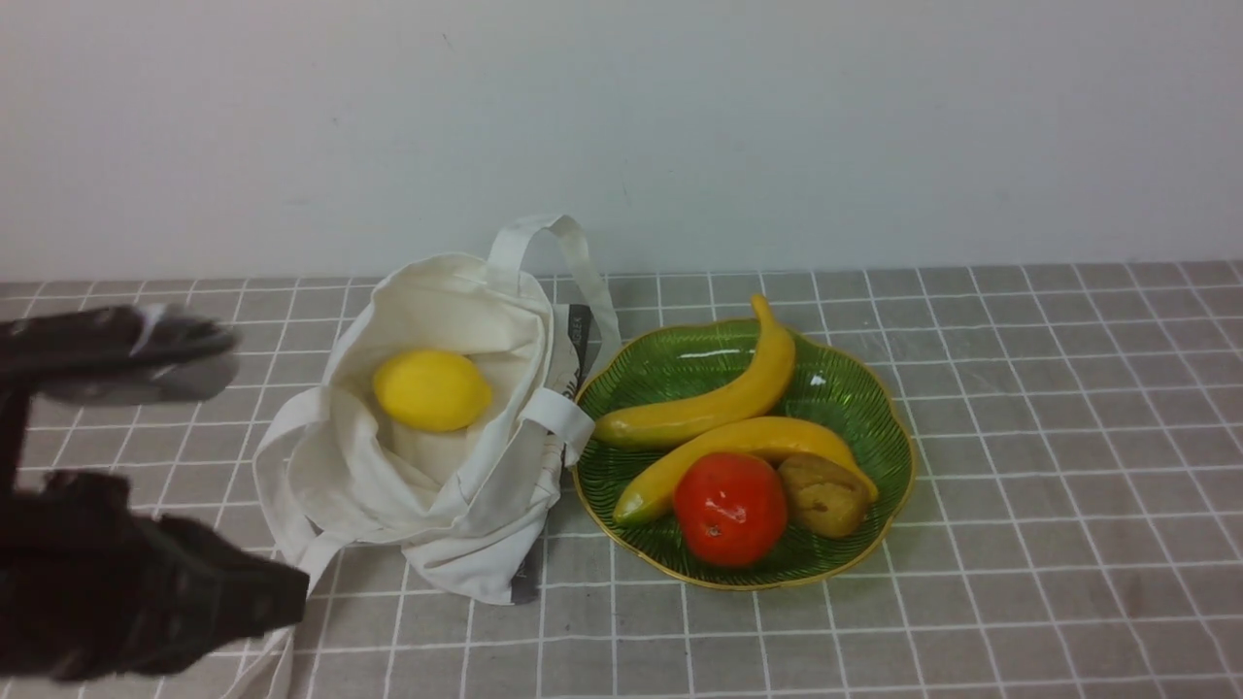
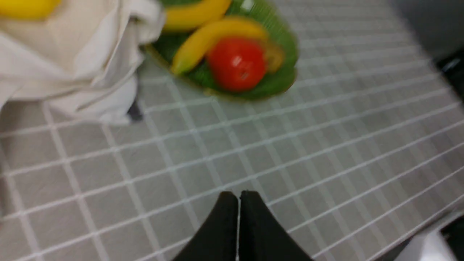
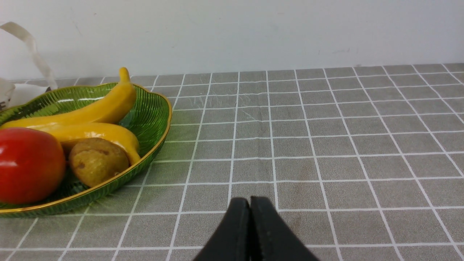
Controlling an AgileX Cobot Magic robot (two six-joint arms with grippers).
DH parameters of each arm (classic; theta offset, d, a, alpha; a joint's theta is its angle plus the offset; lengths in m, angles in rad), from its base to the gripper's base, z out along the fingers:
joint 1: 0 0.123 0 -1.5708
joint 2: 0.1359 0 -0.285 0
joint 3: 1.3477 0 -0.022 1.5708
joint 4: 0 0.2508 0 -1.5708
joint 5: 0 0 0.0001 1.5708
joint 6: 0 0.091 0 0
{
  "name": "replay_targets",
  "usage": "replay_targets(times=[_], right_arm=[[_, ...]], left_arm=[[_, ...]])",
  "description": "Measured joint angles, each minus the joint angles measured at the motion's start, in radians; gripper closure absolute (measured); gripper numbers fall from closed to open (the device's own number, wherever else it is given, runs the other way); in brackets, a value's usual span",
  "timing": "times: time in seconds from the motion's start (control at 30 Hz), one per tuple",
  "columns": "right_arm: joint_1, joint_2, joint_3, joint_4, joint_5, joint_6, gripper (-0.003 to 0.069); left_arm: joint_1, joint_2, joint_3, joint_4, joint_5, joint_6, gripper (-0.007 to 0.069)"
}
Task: Take the fruit out of the bag on the grey coffee tablecloth and place them on the plate.
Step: 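Reach into the bag and grasp the lemon with the left gripper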
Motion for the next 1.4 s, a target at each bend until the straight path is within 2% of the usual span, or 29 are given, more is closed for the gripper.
replay_targets(times=[0.2,0.23,0.3,0.47,0.6,0.7,0.77,0.8,0.83,0.87,0.9,0.93,0.97,1.0,1.03,1.2,1.4], right_arm=[[0.0,0.0,0.0,0.0,0.0,0.0,0.0673],[0.0,0.0,0.0,0.0,0.0,0.0,0.0673],[0.0,0.0,0.0,0.0,0.0,0.0,0.0673],[0.0,0.0,0.0,0.0,0.0,0.0,0.0673],[0.0,0.0,0.0,0.0,0.0,0.0,0.0673],[0.0,0.0,0.0,0.0,0.0,0.0,0.0673],[0.0,0.0,0.0,0.0,0.0,0.0,0.0673],[0.0,0.0,0.0,0.0,0.0,0.0,0.0673],[0.0,0.0,0.0,0.0,0.0,0.0,0.0673],[0.0,0.0,0.0,0.0,0.0,0.0,0.0673],[0.0,0.0,0.0,0.0,0.0,0.0,0.0673],[0.0,0.0,0.0,0.0,0.0,0.0,0.0673],[0.0,0.0,0.0,0.0,0.0,0.0,0.0673],[0.0,0.0,0.0,0.0,0.0,0.0,0.0673],[0.0,0.0,0.0,0.0,0.0,0.0,0.0673],[0.0,0.0,0.0,0.0,0.0,0.0,0.0673],[0.0,0.0,0.0,0.0,0.0,0.0,0.0673]], left_arm=[[0.001,0.447,-0.22,0.023,-0.004,-0.002,0.0622],[0.001,0.462,-0.228,0.023,-0.004,-0.004,0.062],[0.001,0.636,-0.341,0.023,-0.005,-0.021,0.0589],[0.001,0.818,-0.487,0.039,-0.016,-0.057,0.0512],[0.001,0.871,-0.55,0.068,-0.041,-0.127,0.0456],[0.001,0.896,-0.568,0.084,-0.106,-0.18,0.0402],[0.001,0.911,-0.569,0.086,-0.177,-0.216,0.0336],[0.001,0.913,-0.569,0.086,-0.183,-0.22,0.033],[0.001,0.923,-0.569,0.086,-0.236,-0.247,0.0274],[0.001,0.924,-0.569,0.086,-0.241,-0.25,0.0267],[0.001,0.932,-0.569,0.085,-0.288,-0.284,0.0209],[0.001,0.932,-0.569,0.085,-0.292,-0.287,0.0202],[0.001,0.939,-0.569,0.085,-0.326,-0.319,0.0151],[0.001,0.94,-0.569,0.085,-0.326,-0.324,0.0144],[0.003,0.95,-0.569,0.081,-0.363,-0.374,0.0086],[0.005,0.975,-0.569,0.08,-0.4,-0.478,0.001],[0.007,1.029,-0.57,0.072,-0.449,-0.524,-0.0001]])
